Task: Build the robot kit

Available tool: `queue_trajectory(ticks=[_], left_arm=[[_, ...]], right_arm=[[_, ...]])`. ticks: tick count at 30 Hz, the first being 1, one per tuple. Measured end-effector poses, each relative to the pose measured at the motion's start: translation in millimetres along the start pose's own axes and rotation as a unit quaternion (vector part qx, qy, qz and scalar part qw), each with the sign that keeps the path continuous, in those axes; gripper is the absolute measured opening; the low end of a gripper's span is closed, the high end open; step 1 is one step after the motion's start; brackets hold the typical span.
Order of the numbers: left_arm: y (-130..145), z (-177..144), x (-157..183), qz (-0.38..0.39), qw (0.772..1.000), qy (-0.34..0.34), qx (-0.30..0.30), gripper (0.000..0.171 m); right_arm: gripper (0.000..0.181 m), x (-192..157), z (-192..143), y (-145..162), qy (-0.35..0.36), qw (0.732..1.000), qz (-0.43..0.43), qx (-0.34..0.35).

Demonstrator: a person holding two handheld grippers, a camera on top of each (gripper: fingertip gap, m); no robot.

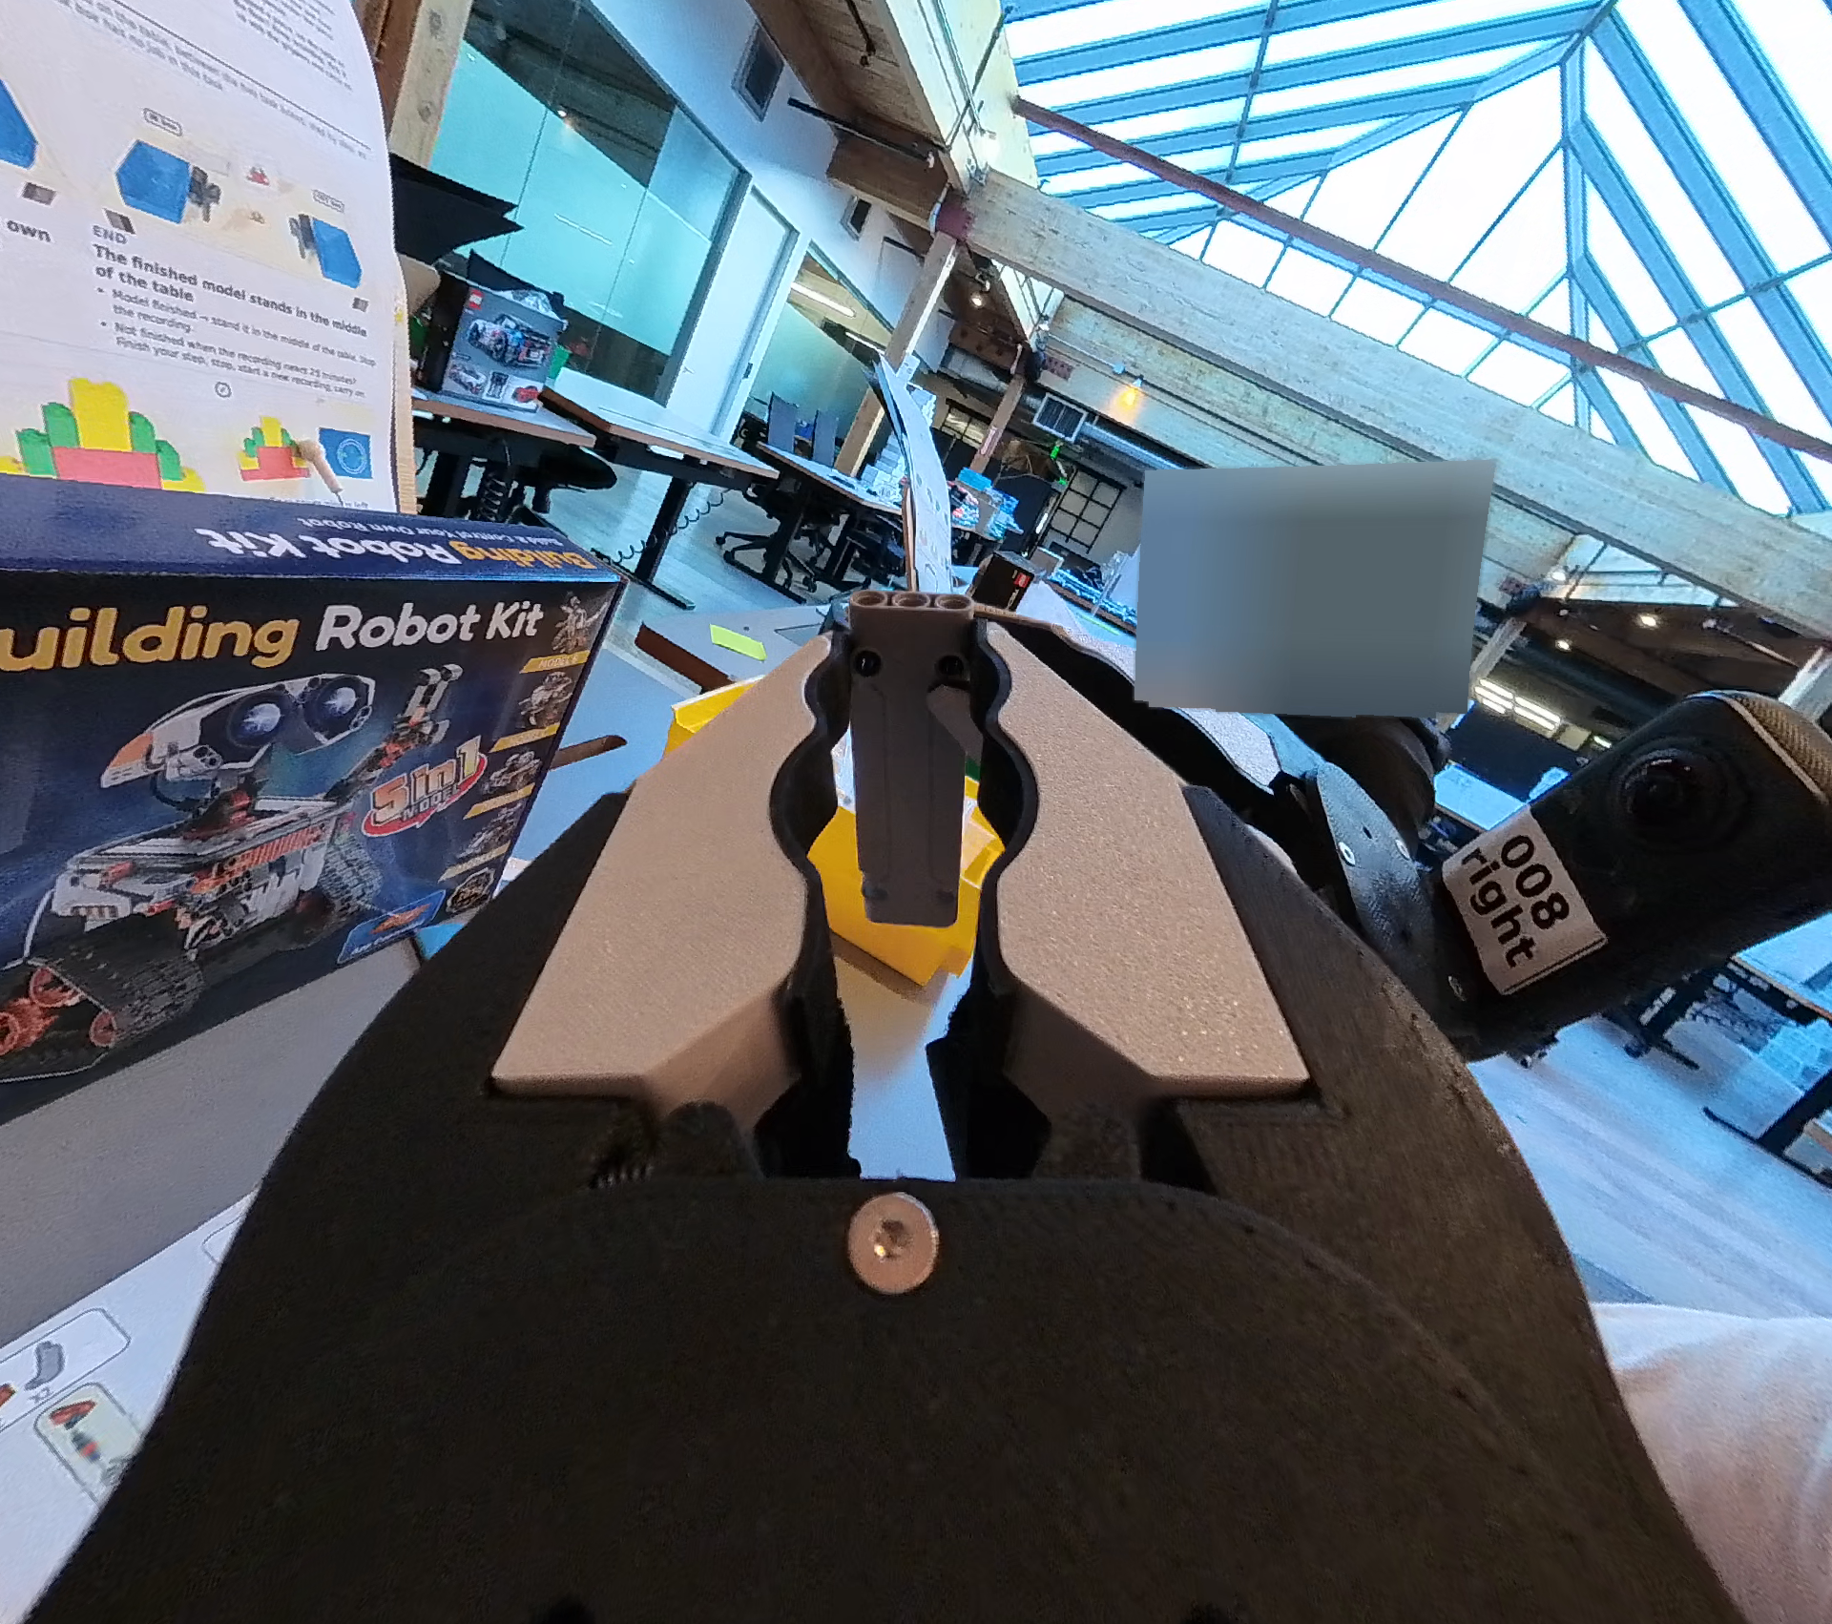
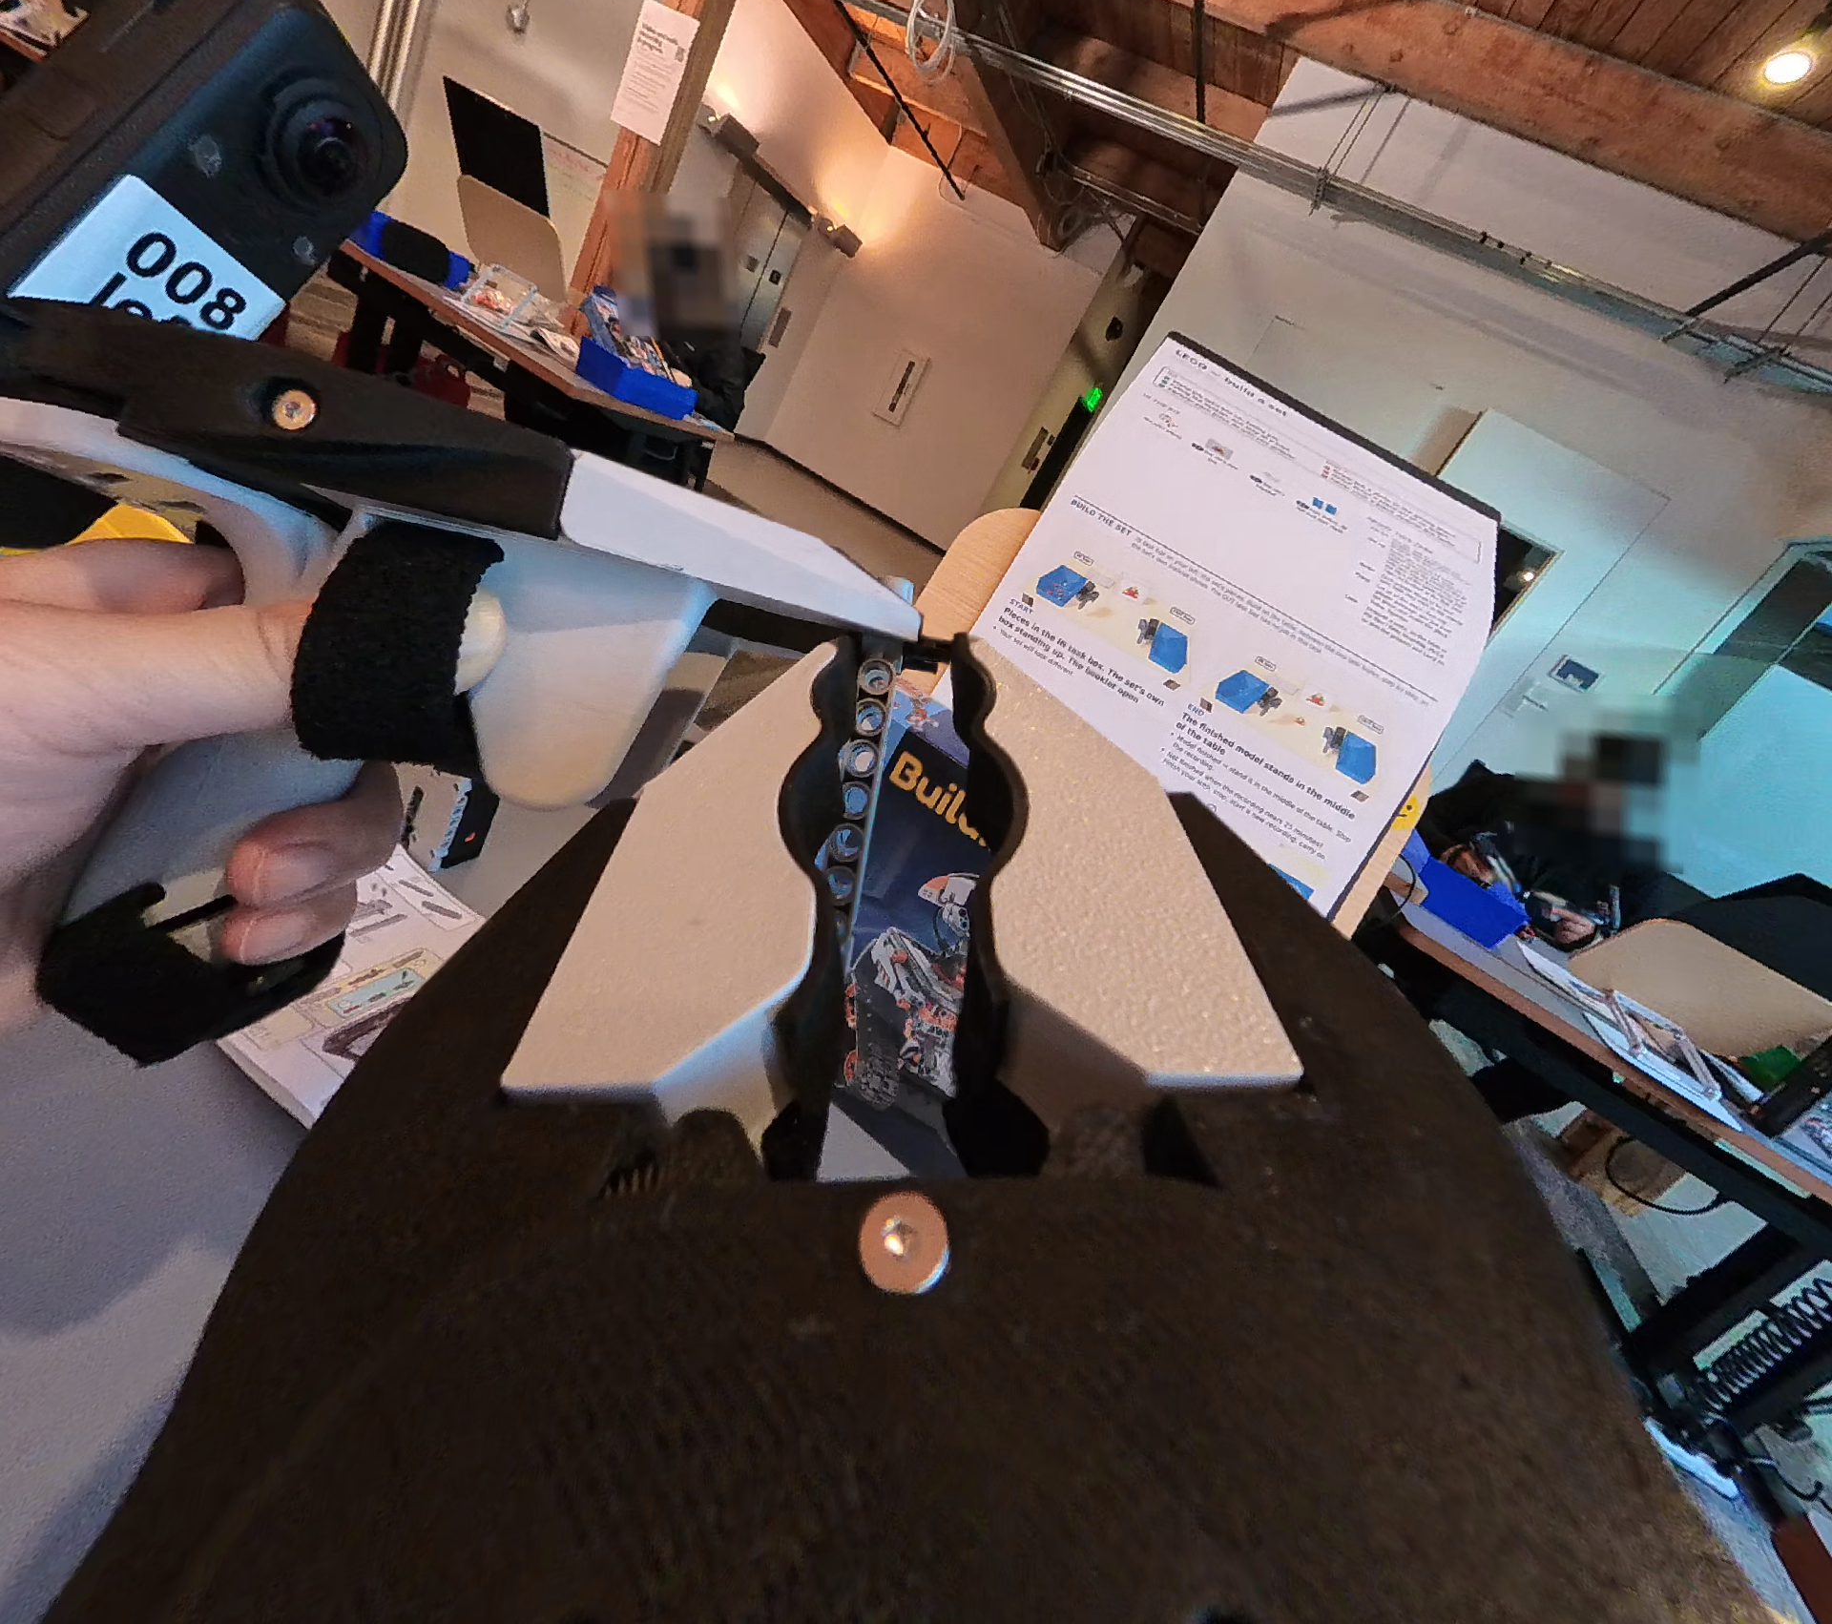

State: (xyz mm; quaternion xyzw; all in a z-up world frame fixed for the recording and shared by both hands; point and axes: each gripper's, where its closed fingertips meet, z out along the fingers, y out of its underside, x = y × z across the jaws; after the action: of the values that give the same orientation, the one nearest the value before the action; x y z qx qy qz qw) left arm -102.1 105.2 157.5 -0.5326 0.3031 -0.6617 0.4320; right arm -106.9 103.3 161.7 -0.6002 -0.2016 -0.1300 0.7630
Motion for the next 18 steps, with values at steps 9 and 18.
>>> queue_trajectory(ticks=[9, 18], left_arm=[[2, 4, 2, 0.007, 1.0, -0.006, 0.019, 0.022], [6, 6, -2, -0.012, 1.0, -0.006, 0.028, 0.022]], right_arm=[[0.015, 4, -3, 2, -0.008, 1.0, -0.005, 0.02], [0.013, 4, -2, 8, -0.027, 0.999, -0.021, 0.006]])
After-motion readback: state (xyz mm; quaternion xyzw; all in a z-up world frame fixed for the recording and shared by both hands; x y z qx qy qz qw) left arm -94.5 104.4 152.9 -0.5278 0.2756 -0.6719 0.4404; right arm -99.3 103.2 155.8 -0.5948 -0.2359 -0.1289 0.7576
